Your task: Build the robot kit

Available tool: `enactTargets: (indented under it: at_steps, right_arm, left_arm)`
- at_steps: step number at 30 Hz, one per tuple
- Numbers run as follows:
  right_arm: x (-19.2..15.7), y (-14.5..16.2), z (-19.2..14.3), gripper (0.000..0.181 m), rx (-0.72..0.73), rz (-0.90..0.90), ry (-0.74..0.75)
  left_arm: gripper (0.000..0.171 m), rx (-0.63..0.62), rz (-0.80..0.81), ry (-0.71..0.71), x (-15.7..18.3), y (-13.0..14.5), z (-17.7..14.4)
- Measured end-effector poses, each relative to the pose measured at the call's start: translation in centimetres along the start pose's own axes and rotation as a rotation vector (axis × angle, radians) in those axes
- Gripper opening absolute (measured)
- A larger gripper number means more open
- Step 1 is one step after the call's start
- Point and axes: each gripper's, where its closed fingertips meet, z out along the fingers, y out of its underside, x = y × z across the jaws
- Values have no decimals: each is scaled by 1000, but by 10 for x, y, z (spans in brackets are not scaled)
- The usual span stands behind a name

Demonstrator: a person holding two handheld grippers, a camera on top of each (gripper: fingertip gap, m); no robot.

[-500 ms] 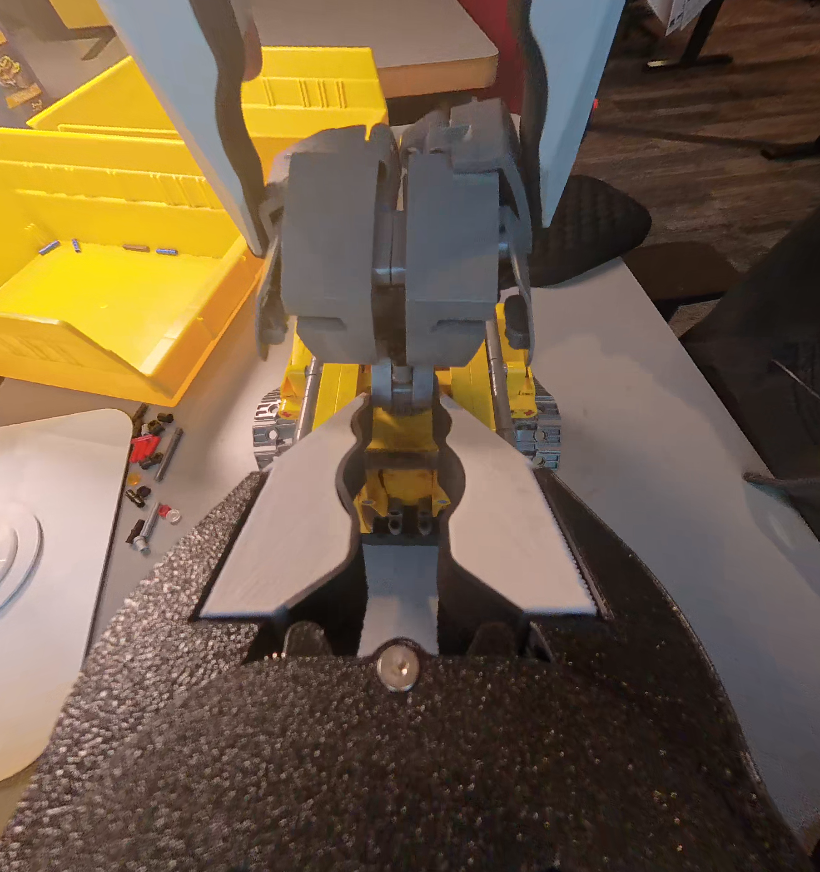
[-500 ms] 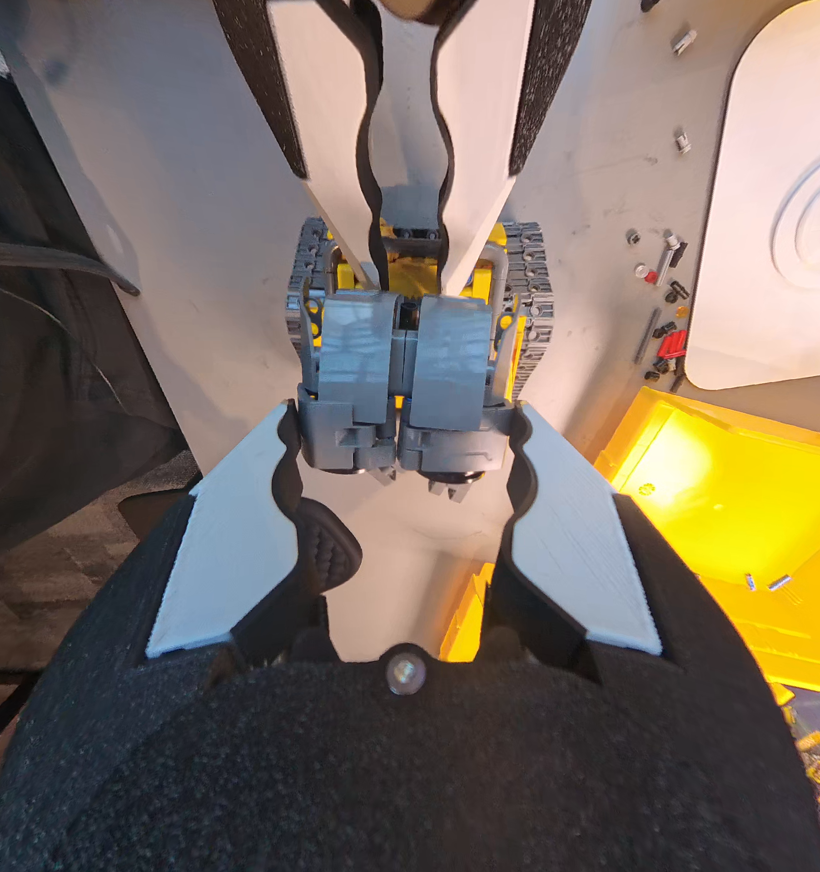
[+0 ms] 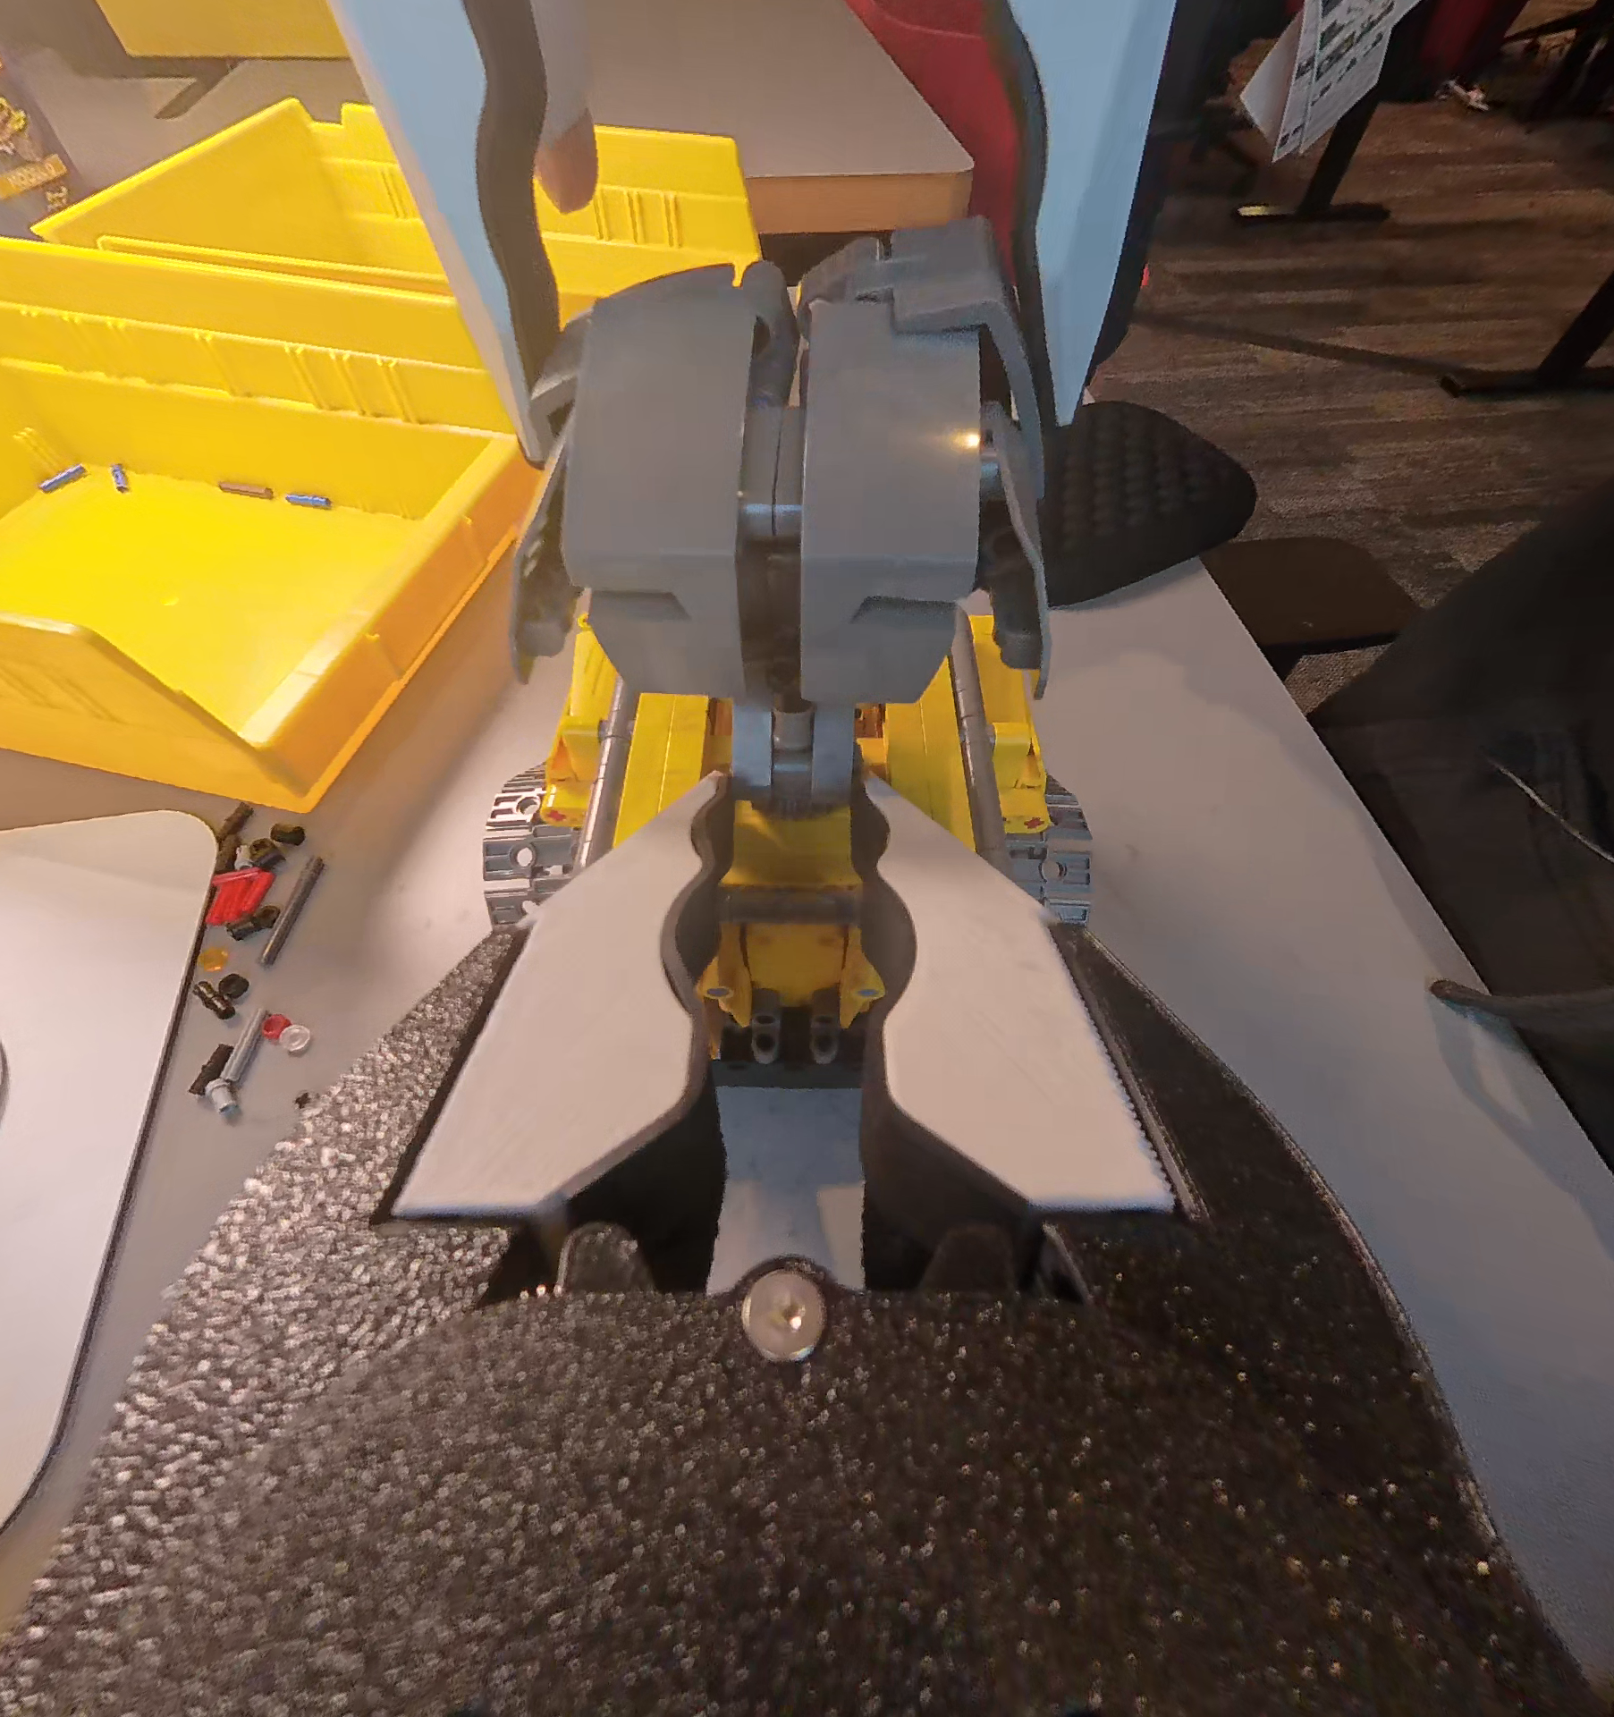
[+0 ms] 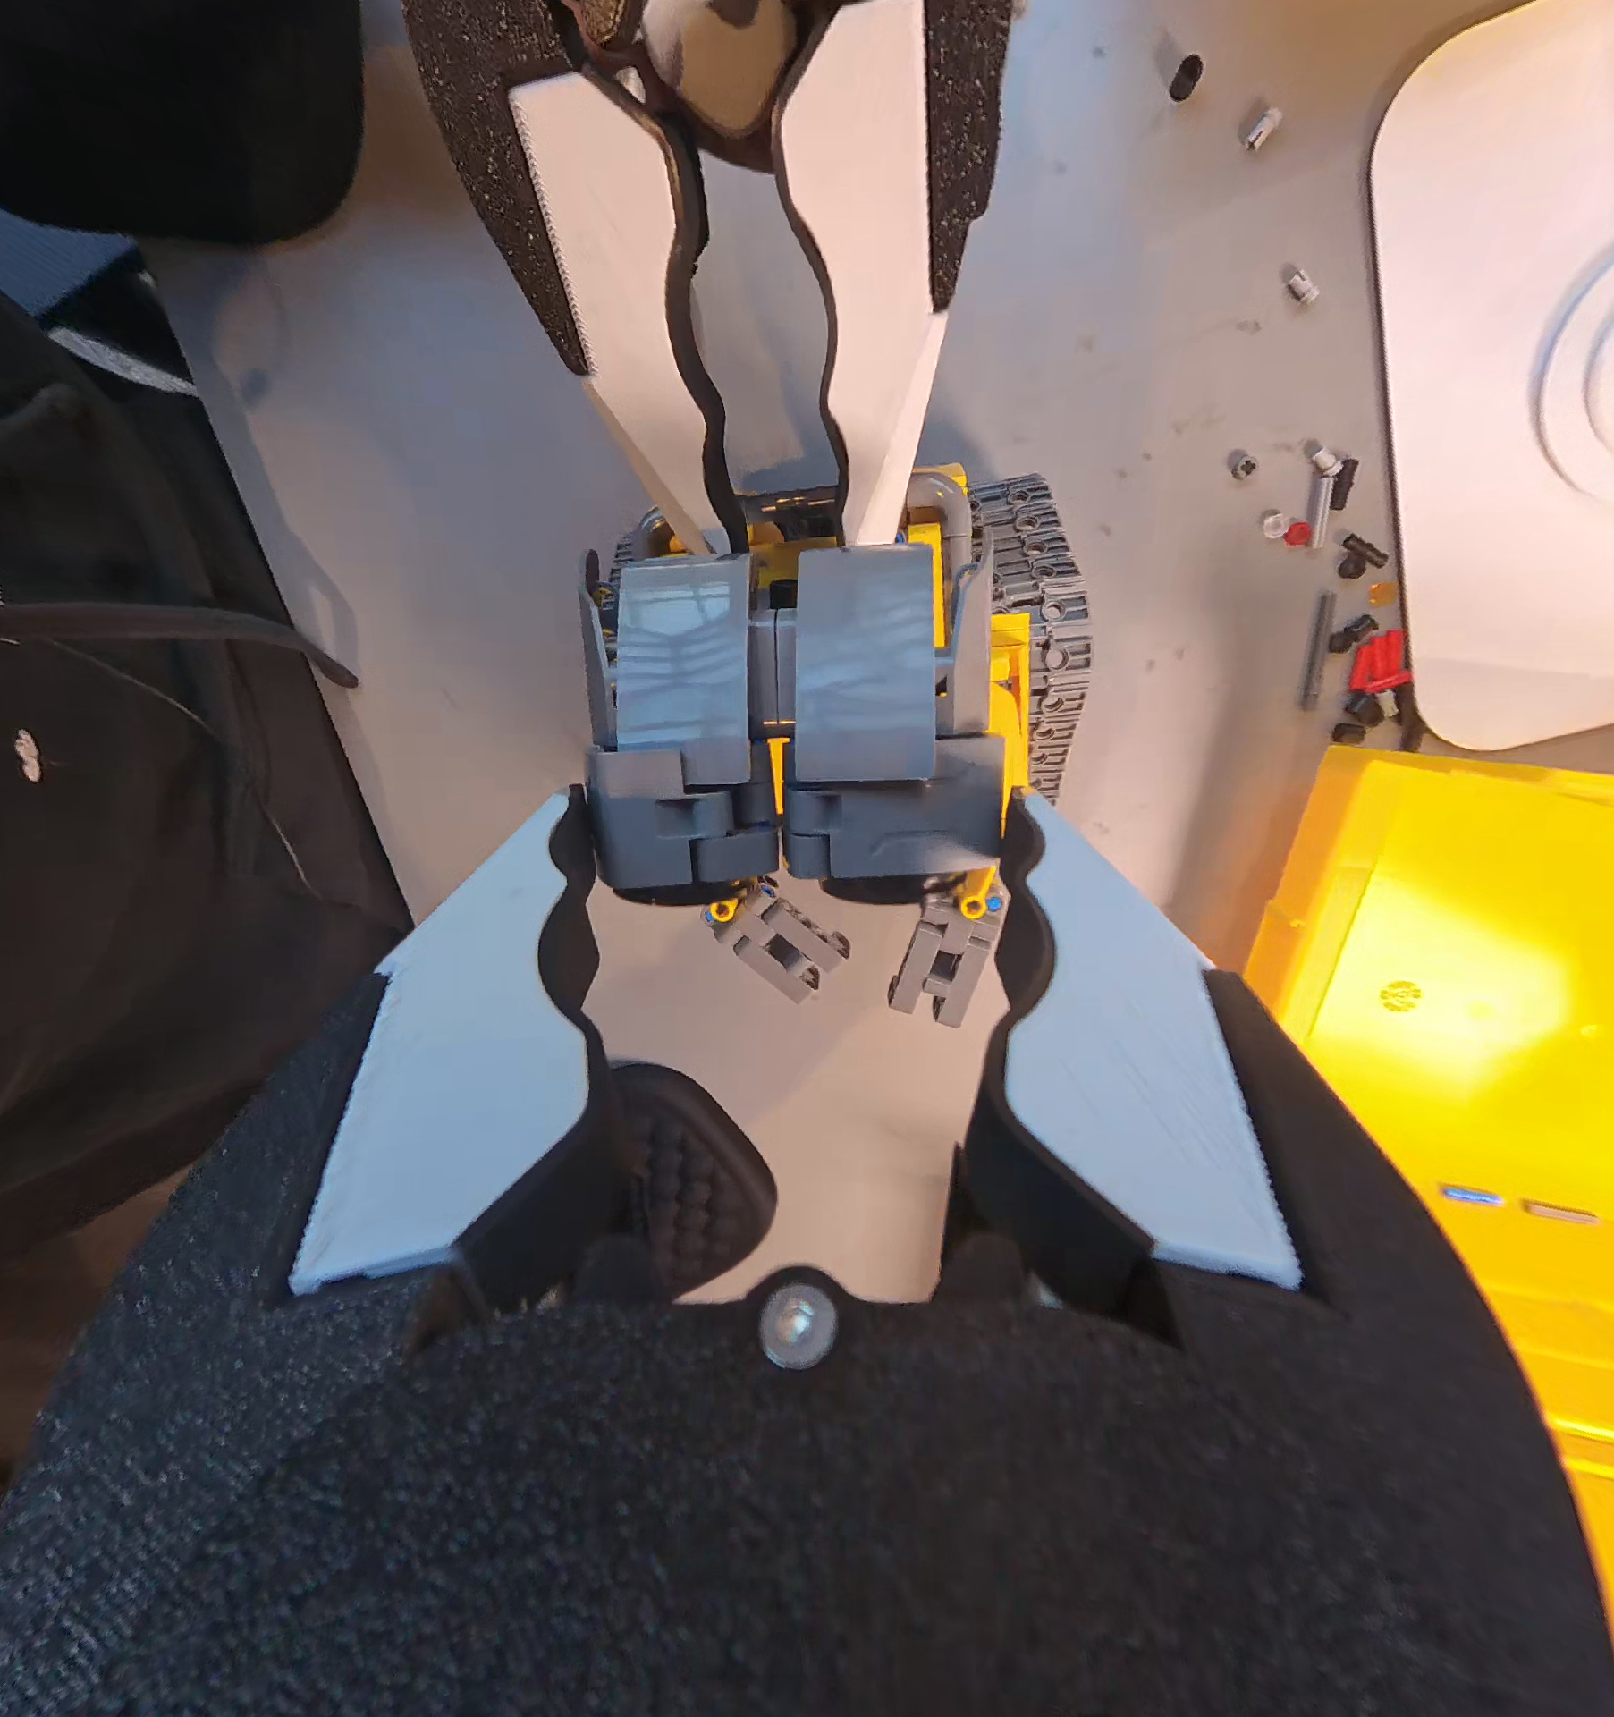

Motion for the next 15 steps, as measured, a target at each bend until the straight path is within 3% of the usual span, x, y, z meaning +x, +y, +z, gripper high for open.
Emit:
enactTargets:
  at_steps: [15]
  right_arm:
    - [-2,31,12,87,91,96,-74]
  left_arm:
    - [24,63,10,-16,-2,-11,-3]
